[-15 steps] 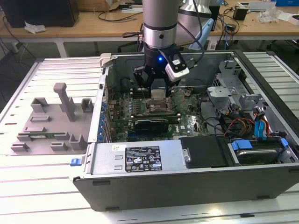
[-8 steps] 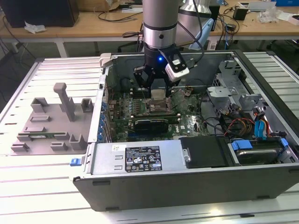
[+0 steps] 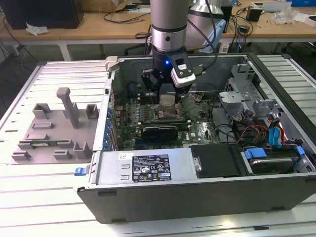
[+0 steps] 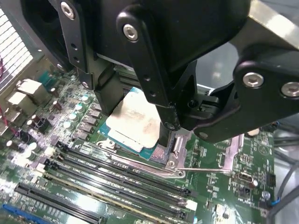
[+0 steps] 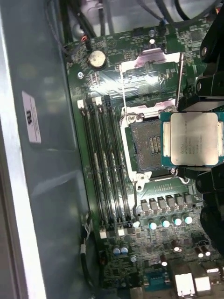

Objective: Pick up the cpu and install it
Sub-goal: 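Place the cpu into insertion slot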

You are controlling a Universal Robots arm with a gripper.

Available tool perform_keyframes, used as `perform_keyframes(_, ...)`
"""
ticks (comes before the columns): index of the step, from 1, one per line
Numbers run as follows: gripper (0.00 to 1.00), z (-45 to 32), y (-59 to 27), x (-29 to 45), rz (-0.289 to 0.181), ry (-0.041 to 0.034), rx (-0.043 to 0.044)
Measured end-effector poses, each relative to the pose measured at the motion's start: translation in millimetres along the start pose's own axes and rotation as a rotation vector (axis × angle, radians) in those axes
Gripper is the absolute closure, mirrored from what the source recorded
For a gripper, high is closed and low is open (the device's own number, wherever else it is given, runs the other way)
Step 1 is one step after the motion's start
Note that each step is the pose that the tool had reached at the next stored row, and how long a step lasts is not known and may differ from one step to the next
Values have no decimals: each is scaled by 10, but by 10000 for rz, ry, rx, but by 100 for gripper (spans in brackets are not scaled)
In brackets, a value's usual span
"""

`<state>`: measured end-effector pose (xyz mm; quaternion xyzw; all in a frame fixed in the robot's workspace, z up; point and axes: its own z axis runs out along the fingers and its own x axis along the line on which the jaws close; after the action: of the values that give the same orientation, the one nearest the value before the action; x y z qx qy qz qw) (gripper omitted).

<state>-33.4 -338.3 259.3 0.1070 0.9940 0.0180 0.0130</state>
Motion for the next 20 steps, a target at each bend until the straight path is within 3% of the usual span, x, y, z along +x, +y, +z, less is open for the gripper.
perform_keyframes(13, 45, 5, 0, 0, 2857, -110, 63)
perform_keyframes(20, 45, 8, 0, 0, 4692, -181, 103)
